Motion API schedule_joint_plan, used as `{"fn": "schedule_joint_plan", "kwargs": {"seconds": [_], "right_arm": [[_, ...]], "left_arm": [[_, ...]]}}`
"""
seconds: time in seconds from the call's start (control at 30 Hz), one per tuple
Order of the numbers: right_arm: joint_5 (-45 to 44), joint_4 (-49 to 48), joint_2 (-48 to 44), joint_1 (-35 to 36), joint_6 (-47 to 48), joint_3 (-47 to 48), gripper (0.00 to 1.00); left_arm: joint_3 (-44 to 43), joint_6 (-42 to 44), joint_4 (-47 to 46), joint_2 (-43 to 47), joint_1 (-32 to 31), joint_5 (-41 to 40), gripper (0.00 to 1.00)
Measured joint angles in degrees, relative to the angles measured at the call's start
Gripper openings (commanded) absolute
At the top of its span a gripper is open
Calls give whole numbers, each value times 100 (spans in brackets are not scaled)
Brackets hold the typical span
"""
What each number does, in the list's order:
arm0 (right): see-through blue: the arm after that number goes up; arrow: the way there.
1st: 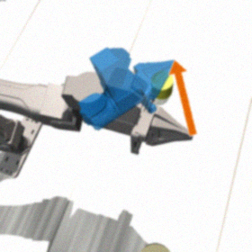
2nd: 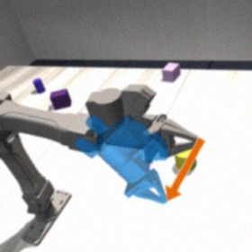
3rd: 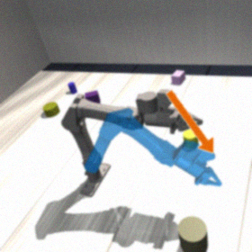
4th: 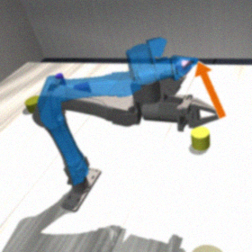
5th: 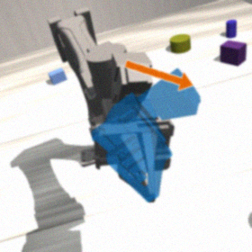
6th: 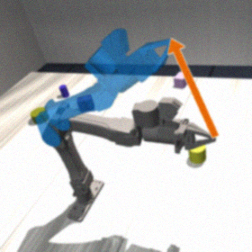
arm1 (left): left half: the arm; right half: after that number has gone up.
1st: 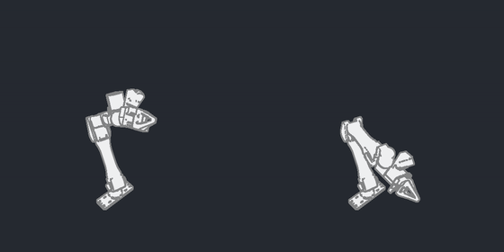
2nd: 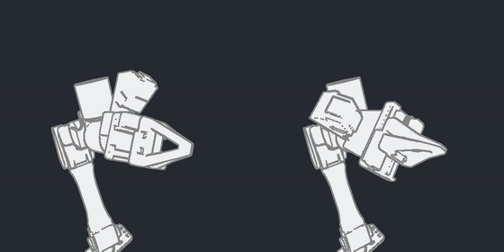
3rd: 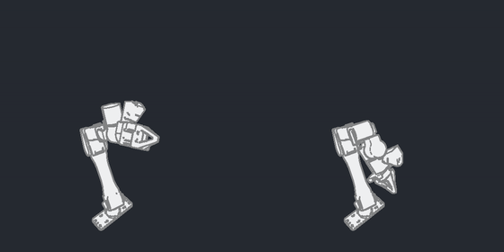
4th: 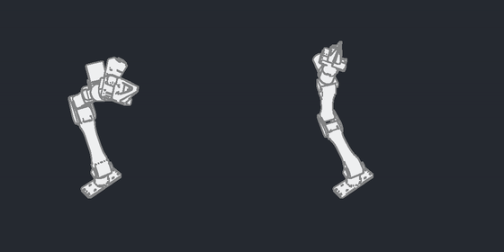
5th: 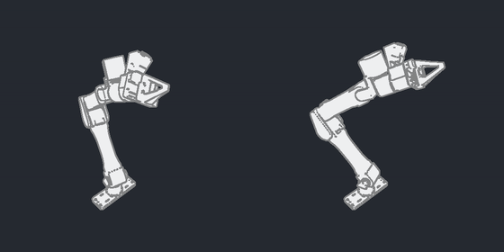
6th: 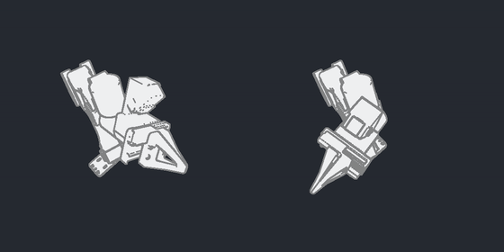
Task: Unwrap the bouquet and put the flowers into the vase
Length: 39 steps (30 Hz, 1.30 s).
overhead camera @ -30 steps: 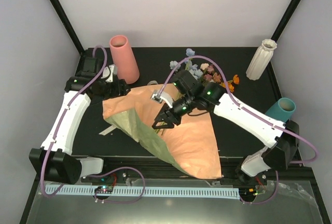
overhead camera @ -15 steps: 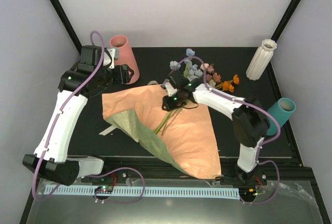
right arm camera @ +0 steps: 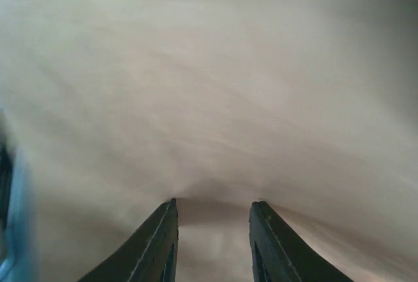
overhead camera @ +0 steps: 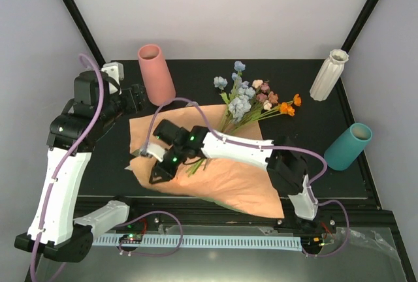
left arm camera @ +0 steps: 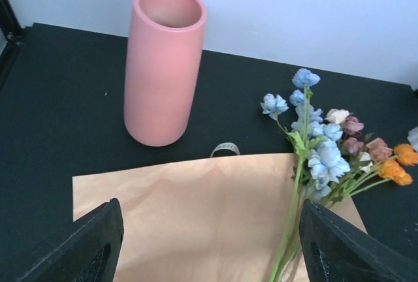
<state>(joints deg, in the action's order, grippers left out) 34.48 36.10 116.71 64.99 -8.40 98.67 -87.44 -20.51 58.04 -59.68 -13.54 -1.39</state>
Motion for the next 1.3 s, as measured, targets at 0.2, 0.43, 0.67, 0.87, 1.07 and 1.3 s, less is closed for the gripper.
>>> {"fn": "schedule_joint_plan", "kwargs": {"seconds": [0.2, 0.43, 0.67, 0.87, 1.07, 1.3], "right_arm": [[282, -284, -481, 369, 280, -879, 34], [-741, -358, -1620, -240, 76, -1875, 37], [-2218, -264, -3095, -1093, -439, -2868, 37], [-2830, 35, -3460, -2494, -1145, -3681, 40], [-2898, 365, -3482, -3220, -1508, -4026, 42], [-2876, 505, -3285, -3394, -1648, -4076, 44]], "left_arm": [[114, 2, 92, 61, 0, -293, 76], [601, 304, 20, -22, 2, 758, 73], [710, 568, 205, -1587, -273, 1950, 70], [533, 737, 428, -2514, -680, 2006, 70], [-153, 940, 614, -3799, -695, 1978, 68], [-358, 1259, 826, -5180, -723, 2218, 66]]}}
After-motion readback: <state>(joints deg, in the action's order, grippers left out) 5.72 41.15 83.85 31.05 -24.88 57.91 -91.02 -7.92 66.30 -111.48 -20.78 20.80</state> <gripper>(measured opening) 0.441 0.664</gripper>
